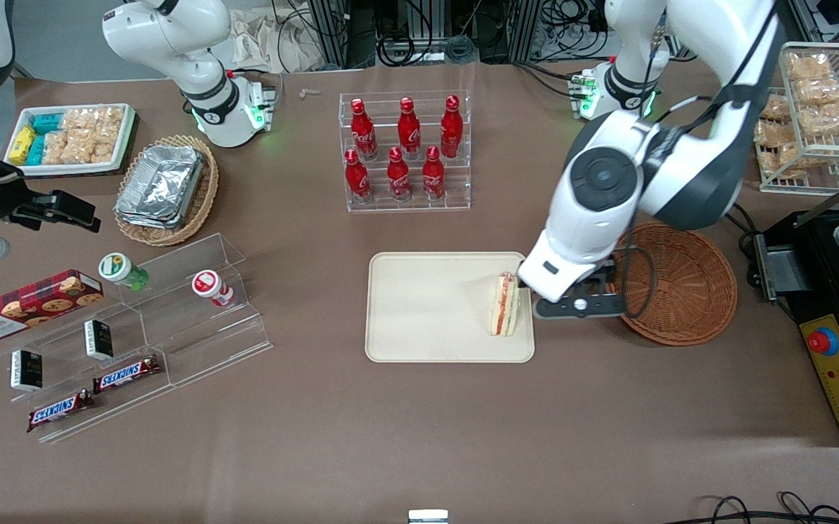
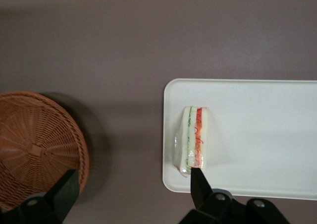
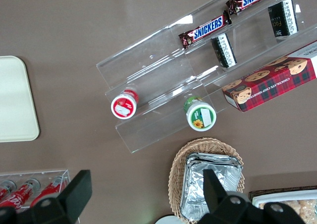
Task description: Place sandwich from basket to tray
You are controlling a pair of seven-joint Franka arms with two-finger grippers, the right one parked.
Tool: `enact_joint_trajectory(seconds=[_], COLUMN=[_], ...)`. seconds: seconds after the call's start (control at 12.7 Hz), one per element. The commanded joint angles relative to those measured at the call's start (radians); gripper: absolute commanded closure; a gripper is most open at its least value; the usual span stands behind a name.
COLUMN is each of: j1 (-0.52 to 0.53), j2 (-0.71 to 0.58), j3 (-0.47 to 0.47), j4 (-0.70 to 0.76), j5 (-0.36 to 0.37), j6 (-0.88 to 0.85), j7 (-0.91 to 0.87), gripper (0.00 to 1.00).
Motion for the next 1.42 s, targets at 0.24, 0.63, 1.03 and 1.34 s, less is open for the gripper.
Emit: enact_joint_trajectory(seconds=[0.24,0.63,1.03,1.34], j1=[0.113,0.067,0.006,-0.01], j2=[-0.215,-0.422,-0.519,-0.476], j3=[0.114,0.36,0.455,0.446], j4=[-0.014,-0.098,-0.195,-0.138], j5=[-0.196,-0.293,-0.276,-0.271], j6=[-0.194,-0.242,-0.237,-0.245], j7=[0.363,0.48,0.526,0.5], gripper=[0.0,0.0,0.0,0.0])
